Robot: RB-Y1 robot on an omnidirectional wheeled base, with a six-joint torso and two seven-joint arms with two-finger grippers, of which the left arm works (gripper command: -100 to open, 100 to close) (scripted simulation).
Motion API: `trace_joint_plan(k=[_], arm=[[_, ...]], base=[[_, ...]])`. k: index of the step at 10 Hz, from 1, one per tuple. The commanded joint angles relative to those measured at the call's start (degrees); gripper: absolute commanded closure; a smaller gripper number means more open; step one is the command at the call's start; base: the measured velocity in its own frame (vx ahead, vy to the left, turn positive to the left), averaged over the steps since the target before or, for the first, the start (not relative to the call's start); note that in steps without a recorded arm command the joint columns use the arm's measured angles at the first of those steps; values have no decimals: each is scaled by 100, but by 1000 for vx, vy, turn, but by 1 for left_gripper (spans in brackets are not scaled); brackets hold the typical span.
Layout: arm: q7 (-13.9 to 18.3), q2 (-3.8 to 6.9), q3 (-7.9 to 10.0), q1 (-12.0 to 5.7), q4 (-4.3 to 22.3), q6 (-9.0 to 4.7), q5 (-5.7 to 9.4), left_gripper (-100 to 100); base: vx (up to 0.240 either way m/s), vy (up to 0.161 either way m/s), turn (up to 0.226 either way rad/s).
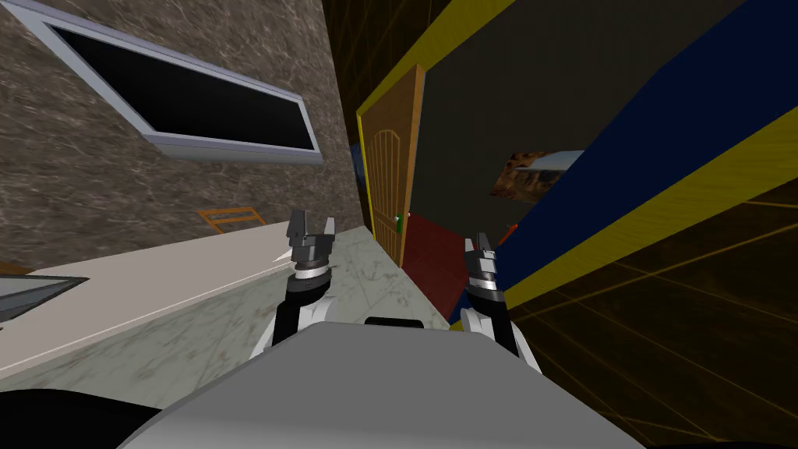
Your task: Push the door open
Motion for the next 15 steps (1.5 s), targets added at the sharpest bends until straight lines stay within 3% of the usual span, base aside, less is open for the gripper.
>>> trace_joint_plan(k=[1, 15], arm=[[30, 31, -61, -78, 170, 61, -6, -100], [321, 221, -666, -845, 1852, 661, -68, -100]], base=[[61, 54, -91], [105, 79, -98]])
